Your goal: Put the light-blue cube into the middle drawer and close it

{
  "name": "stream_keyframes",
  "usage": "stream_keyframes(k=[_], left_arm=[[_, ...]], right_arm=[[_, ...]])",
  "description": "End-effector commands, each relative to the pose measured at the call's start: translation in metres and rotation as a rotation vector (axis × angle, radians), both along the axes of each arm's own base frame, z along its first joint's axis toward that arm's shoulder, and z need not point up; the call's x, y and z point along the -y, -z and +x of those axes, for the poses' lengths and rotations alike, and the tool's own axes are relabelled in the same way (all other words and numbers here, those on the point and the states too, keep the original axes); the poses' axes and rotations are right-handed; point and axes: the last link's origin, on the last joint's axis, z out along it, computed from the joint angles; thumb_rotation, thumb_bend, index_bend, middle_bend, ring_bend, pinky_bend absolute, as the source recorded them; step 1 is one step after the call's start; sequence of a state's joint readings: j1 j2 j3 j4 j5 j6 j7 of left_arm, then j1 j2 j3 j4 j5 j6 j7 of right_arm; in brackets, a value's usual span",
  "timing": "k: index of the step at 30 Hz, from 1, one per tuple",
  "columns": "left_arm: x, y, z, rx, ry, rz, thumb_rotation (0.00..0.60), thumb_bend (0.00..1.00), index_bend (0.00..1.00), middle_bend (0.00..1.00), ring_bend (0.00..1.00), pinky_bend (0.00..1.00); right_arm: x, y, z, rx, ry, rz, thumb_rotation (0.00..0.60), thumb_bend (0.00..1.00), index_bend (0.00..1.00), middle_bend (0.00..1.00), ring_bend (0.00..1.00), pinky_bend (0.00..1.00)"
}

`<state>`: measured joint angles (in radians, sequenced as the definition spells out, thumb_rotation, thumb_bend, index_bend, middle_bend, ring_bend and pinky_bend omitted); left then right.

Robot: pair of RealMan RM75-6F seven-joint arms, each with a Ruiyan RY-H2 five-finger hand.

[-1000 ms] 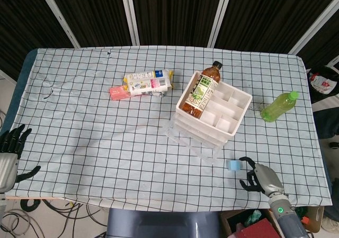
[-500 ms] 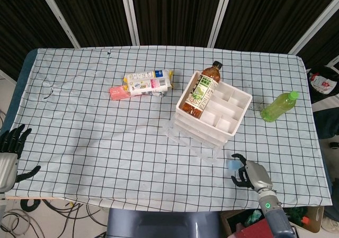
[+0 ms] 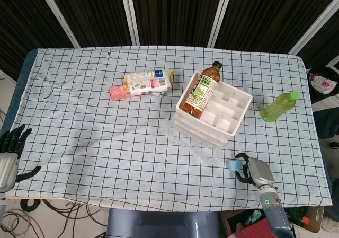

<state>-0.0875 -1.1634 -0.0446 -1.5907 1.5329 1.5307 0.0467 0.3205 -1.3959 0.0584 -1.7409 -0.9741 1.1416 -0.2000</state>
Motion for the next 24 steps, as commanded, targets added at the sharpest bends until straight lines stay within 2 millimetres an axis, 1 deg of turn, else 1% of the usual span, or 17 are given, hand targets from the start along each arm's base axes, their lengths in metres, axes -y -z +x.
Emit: stream_keyframes(k=[1, 8, 10, 15, 17, 19, 24], left_arm=[[-0.0001, 0.0001, -0.0001, 0.0, -0.001, 0.0, 0.6, 0.04, 0.0, 0.0, 0.0, 0.0], [-0.0001, -0.0002, -0.0001, 0.003, -0.002, 0.001, 0.6, 0.04, 0.0, 0.0, 0.0, 0.0], [-0.0004, -0.0005, -0.0003, 0.005, -0.004, 0.001, 0.6, 0.04, 0.0, 0.0, 0.0, 0.0], [-0.0006, -0.0005, -0.0001, 0.006, -0.004, 0.001, 0.6, 0.04, 0.0, 0.0, 0.0, 0.0], [-0.0004, -0.0006, -0.0001, 0.007, -0.004, 0.001, 0.6, 0.04, 0.0, 0.0, 0.0, 0.0], [-0.0004, -0.0006, -0.0001, 0.007, -0.004, 0.001, 0.6, 0.04, 0.0, 0.0, 0.0, 0.0], [-0.0005, -0.0007, 0.0001, 0.007, -0.003, 0.002, 0.6, 0.04, 0.0, 0.0, 0.0, 0.0]], right_arm=[[-0.0011, 0.0014, -0.0011, -0.004, 0.004, 0.001, 0.6, 0.31, 0.31, 0.82, 0.88, 0.82], [0.0014, 0.0051, -0.0051, -0.029, 0.01, -0.006, 0.6, 0.3, 0.31, 0.82, 0.88, 0.82], [0.0015, 0.0056, -0.0062, -0.031, 0.014, -0.009, 0.6, 0.3, 0.35, 0.82, 0.88, 0.82], [0.0033, 0.0051, -0.0067, -0.032, 0.016, -0.027, 0.6, 0.3, 0.55, 0.82, 0.89, 0.82], [0.0027, 0.0047, -0.0068, -0.03, 0.015, -0.03, 0.6, 0.3, 0.61, 0.82, 0.89, 0.82], [0.0012, 0.0036, -0.0068, -0.026, 0.015, -0.031, 0.6, 0.3, 0.63, 0.82, 0.89, 0.82], [-0.0028, -0.0032, -0.0052, -0.007, 0.019, -0.033, 0.6, 0.3, 0.64, 0.82, 0.89, 0.82]])
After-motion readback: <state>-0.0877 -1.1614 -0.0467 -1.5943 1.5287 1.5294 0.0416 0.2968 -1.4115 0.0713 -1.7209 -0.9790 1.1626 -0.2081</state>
